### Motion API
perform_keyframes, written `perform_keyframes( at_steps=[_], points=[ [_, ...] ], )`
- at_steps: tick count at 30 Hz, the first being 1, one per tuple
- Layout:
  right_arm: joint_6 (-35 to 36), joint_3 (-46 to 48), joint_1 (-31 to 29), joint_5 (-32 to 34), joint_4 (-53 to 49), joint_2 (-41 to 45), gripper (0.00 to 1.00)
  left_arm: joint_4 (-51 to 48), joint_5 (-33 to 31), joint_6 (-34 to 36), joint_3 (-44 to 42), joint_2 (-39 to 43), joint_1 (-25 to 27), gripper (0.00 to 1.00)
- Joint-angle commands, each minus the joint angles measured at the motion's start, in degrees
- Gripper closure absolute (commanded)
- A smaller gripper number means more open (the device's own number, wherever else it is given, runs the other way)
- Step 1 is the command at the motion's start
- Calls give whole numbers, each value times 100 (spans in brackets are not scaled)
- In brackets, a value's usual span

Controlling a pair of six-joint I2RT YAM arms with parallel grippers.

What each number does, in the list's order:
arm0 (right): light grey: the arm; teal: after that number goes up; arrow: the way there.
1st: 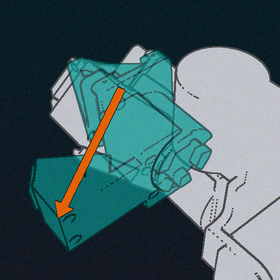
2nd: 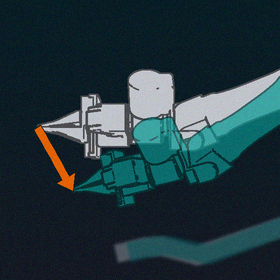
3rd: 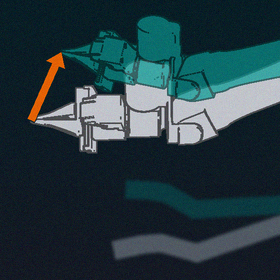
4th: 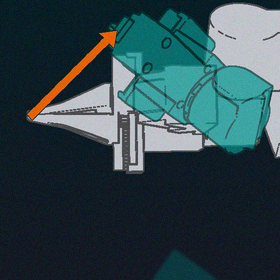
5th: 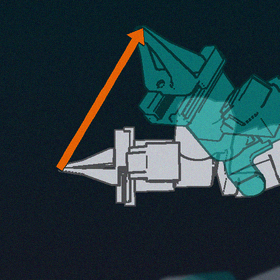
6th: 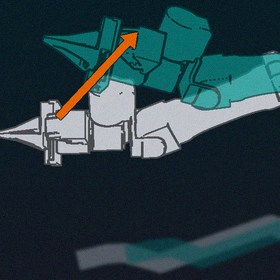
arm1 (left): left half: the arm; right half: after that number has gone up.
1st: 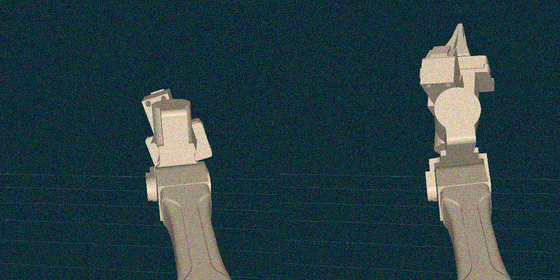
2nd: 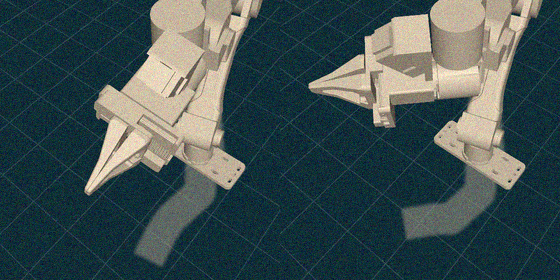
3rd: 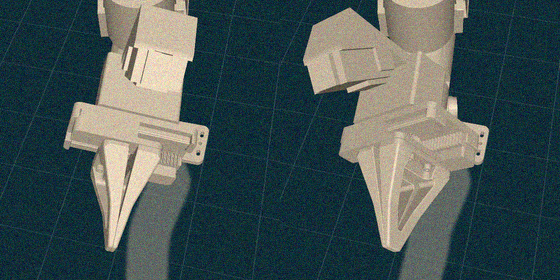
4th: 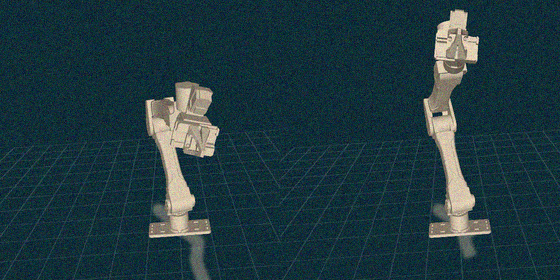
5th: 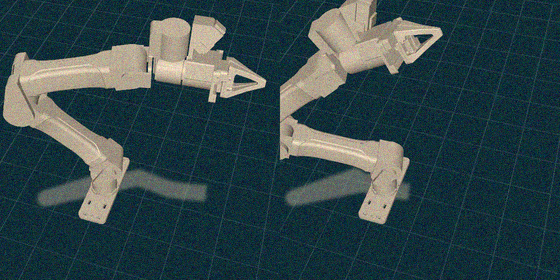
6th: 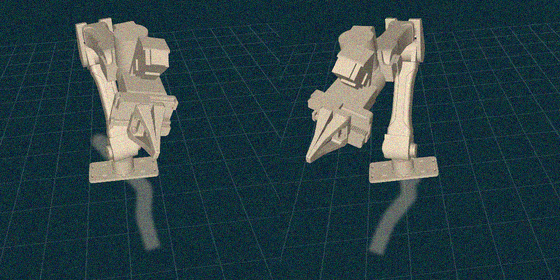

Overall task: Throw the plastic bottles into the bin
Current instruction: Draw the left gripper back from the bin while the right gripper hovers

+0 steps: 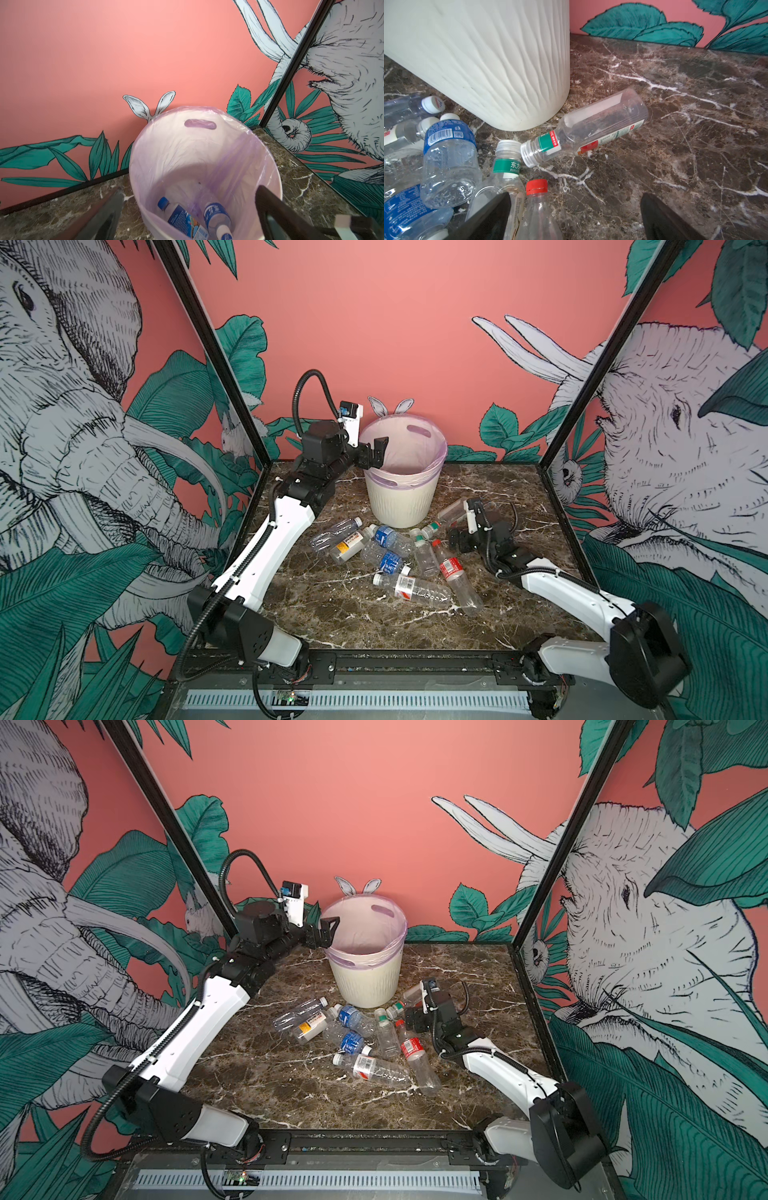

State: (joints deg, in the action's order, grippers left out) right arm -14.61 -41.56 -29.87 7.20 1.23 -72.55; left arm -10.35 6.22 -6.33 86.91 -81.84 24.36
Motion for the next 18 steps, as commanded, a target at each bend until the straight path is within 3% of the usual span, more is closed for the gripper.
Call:
perform_keyframes(
  at_steps=[1,4,10,18],
  points=[
    [2,-208,34,-249,-105,-148,2,575,-30,-243,-720,577,16,1],
    [17,-269,33,-388,-133,-197,3,1086,-79,-414,-1598,1056,16,0],
    [-135,-345,8,-424,-489,-227,6,980,-180,-582,-2543,1575,23,0],
    [-295,-90,-276,-92,-1380,585,7,1350,-438,-643,-4024,2331,203,2]
  ],
)
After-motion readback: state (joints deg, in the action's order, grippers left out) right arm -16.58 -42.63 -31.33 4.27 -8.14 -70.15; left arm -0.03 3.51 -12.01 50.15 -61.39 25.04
